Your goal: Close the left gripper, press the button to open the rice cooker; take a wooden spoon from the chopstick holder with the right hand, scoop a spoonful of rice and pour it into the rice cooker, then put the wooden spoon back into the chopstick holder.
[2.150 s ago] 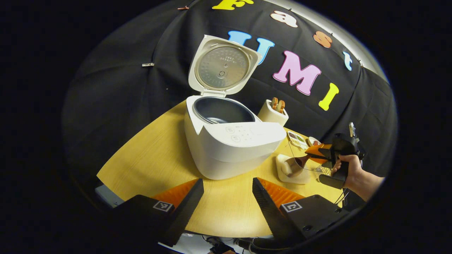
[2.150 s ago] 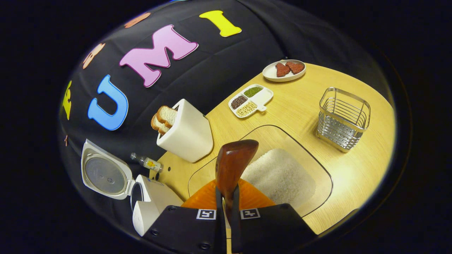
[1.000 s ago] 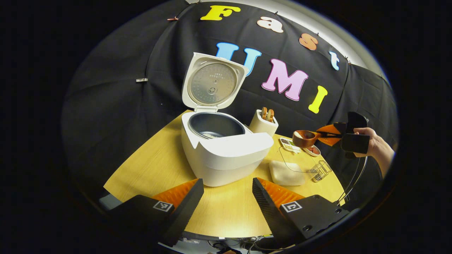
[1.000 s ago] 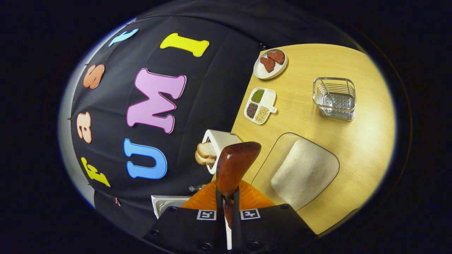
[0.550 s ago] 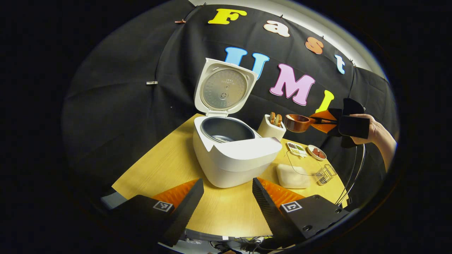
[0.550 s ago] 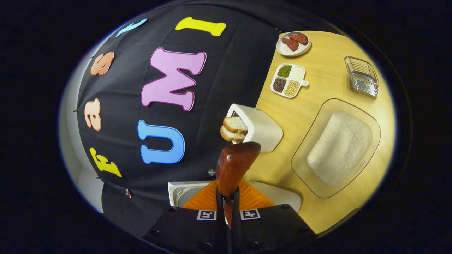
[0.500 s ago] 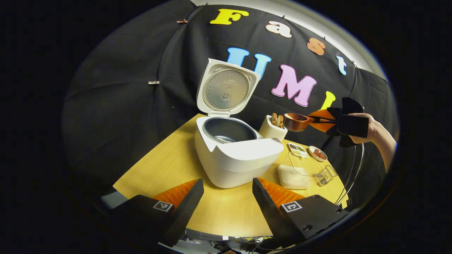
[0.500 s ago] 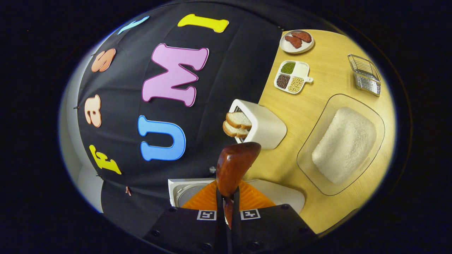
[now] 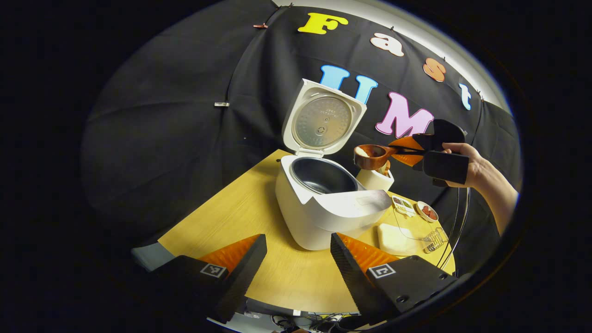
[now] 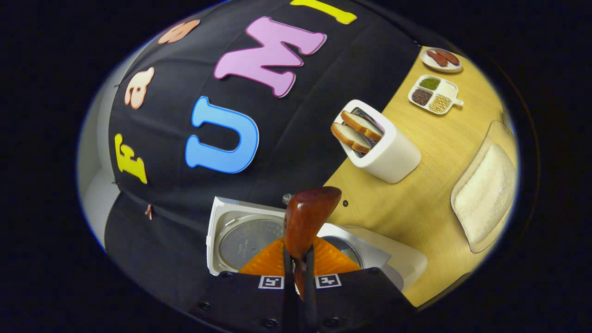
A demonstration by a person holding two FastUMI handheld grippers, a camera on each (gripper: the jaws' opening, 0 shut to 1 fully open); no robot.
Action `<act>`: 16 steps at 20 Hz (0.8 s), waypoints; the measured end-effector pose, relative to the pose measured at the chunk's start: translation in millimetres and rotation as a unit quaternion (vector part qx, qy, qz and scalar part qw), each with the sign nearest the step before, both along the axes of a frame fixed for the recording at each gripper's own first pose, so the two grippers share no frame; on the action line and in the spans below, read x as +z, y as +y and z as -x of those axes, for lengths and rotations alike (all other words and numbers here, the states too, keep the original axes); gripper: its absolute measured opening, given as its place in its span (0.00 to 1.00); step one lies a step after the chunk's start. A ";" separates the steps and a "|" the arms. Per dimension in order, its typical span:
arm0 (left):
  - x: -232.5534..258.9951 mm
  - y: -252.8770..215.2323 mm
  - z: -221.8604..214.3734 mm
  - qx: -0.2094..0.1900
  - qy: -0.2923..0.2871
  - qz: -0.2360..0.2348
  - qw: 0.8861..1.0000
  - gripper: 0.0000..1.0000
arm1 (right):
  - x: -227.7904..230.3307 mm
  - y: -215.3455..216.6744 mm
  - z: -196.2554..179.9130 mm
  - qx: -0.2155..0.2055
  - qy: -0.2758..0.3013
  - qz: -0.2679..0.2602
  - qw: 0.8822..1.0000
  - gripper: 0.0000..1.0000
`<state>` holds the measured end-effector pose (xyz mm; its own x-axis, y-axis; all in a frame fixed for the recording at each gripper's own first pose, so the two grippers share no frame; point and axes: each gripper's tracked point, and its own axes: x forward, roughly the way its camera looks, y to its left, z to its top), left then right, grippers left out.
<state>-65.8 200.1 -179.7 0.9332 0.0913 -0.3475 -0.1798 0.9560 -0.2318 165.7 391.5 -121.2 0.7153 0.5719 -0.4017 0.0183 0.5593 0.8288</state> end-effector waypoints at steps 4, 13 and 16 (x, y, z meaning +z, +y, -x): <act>3.5 18.2 0.6 0.021 -0.002 0.013 1.000 0.96 | -2.2 39.1 -1.0 0.051 -0.075 0.068 0.994 0.10; -13.3 35.5 3.7 0.036 0.021 0.017 0.999 0.96 | -12.6 82.3 1.5 0.148 -0.251 0.234 0.927 0.10; -13.0 35.9 -0.2 0.034 0.022 0.016 0.999 0.96 | -9.7 92.8 10.5 0.185 -0.306 0.271 0.894 0.10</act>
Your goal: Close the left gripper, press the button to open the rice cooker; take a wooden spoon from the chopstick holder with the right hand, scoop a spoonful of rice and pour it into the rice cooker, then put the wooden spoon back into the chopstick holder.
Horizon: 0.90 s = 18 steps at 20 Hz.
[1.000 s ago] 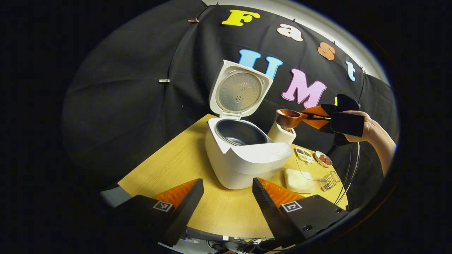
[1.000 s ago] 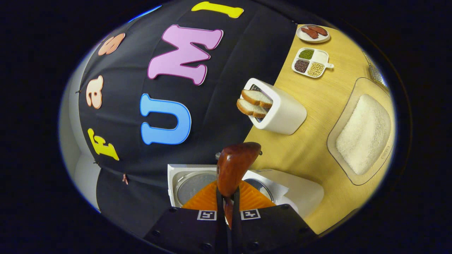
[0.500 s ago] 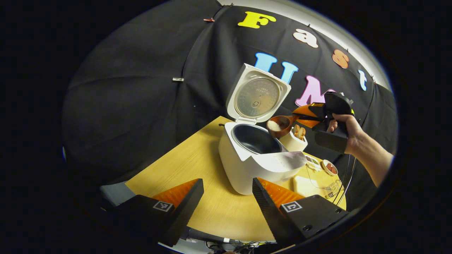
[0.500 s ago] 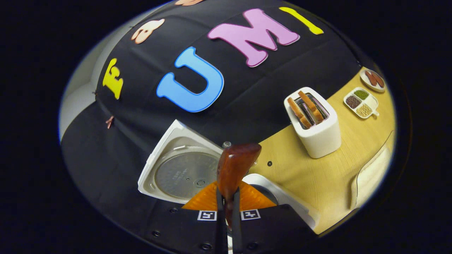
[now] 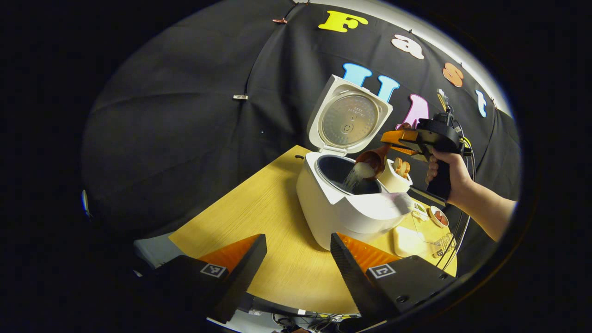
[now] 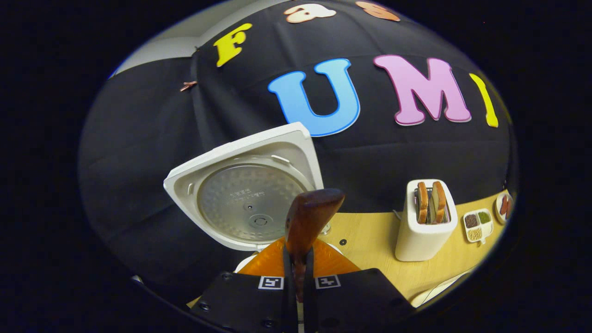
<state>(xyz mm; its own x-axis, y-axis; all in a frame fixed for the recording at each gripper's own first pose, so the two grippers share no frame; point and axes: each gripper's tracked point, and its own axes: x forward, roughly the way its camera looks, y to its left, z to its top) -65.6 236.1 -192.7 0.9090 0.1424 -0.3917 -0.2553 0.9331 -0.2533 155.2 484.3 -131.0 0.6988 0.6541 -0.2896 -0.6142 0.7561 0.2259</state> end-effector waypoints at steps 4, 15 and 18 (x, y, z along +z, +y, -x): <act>9.6 -1.4 -7.0 -0.005 -0.010 -0.001 1.000 0.96 | -4.8 11.8 19.1 0.068 -0.079 0.065 0.992 0.10; 19.3 -12.5 -6.5 -0.019 -0.022 -0.018 0.999 0.96 | 2.5 9.7 43.4 0.102 -0.140 0.096 0.980 0.10; 21.9 -15.8 -1.4 -0.022 -0.025 -0.033 0.999 0.96 | 22.6 -13.0 41.2 0.071 -0.138 0.068 0.986 0.10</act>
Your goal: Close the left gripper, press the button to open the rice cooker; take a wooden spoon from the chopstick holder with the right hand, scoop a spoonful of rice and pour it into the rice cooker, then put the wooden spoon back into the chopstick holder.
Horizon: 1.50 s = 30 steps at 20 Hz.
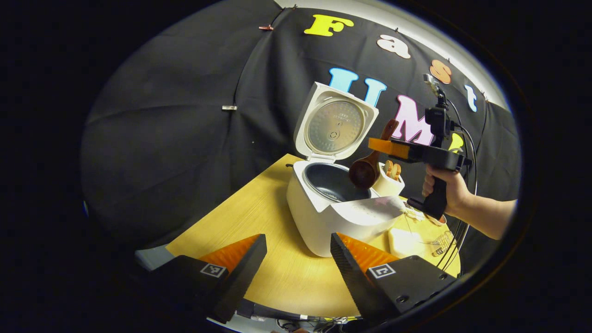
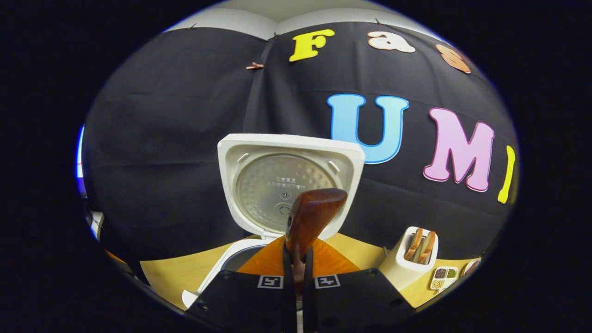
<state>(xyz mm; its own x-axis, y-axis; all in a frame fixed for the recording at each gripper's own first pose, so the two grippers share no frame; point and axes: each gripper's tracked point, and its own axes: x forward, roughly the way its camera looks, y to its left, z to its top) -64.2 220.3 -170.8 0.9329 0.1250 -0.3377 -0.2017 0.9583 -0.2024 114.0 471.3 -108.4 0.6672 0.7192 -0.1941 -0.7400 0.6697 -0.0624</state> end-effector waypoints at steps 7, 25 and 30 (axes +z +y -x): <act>9.9 -26.6 3.4 -0.025 -0.011 -0.005 1.000 0.96 | 59.0 -71.8 -13.2 -0.071 0.011 -0.077 0.994 0.10; 24.5 -192.7 -51.0 -0.135 -0.012 -0.027 0.990 0.96 | 58.3 -472.6 -45.2 -0.346 0.015 -0.086 0.934 0.10; 35.6 -244.4 -78.2 -0.115 -0.020 -0.025 0.993 0.96 | 15.8 -547.1 -65.2 -0.372 0.054 -0.076 0.923 0.10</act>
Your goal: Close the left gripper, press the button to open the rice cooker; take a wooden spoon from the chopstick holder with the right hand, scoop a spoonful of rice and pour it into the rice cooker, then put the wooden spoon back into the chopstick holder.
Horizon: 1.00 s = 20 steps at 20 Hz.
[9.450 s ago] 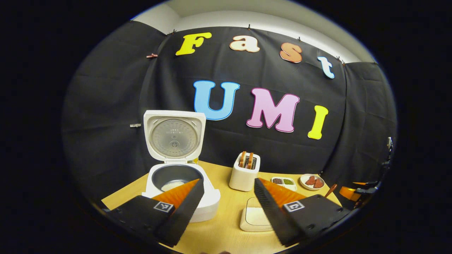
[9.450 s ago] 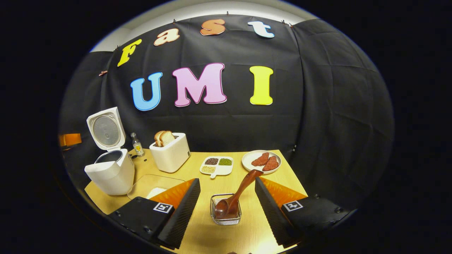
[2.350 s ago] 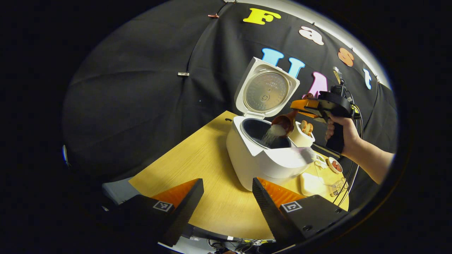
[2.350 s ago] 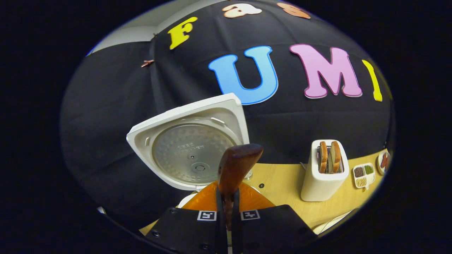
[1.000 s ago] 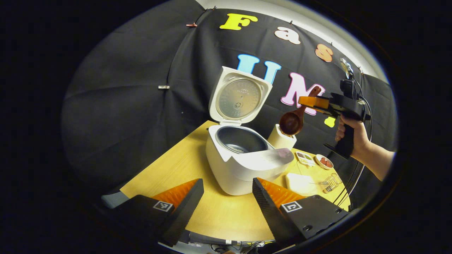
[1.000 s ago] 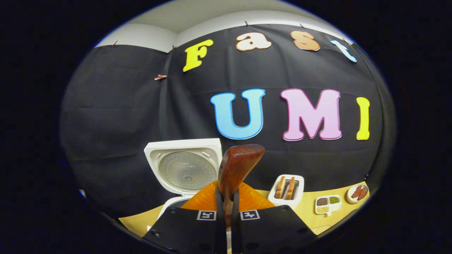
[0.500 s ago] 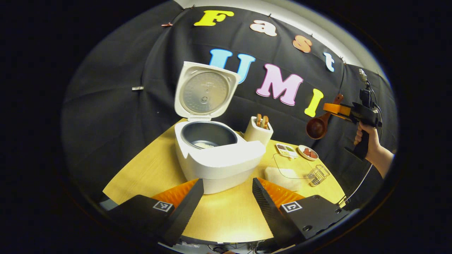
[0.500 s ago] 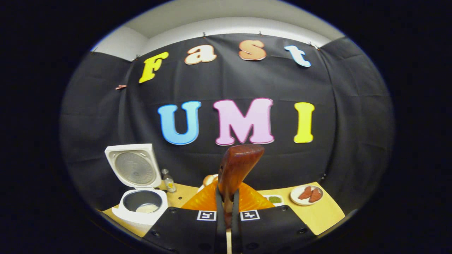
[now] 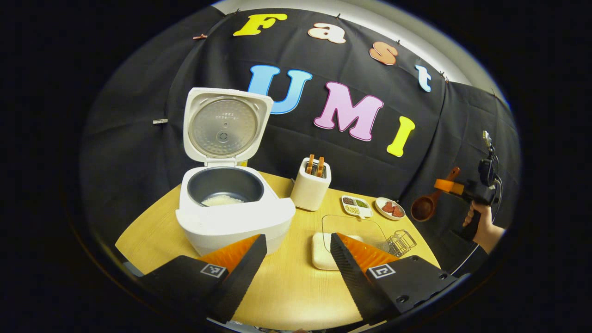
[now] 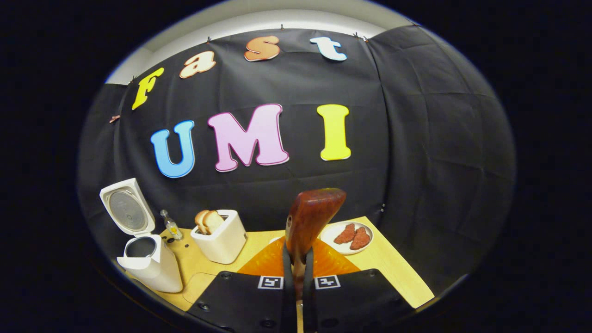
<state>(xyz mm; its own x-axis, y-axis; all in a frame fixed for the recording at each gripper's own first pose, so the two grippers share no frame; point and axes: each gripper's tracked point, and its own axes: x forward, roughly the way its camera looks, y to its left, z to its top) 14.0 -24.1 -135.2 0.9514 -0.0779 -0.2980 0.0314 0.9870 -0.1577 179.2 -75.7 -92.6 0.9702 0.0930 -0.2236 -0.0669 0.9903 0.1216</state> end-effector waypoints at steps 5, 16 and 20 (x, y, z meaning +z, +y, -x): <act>1.3 -29.2 -13.5 0.025 0.008 -0.003 1.000 0.96 | -58.1 -32.0 -13.7 -0.007 0.061 -0.046 0.997 0.10; -4.7 -51.8 -5.7 0.101 0.028 0.013 0.994 0.96 | -165.6 -29.3 -3.4 0.009 0.179 -0.108 0.978 0.11; 1.8 -46.0 -1.8 0.117 0.023 0.002 0.993 0.96 | -183.3 -26.4 -8.5 0.008 0.194 -0.109 0.975 0.13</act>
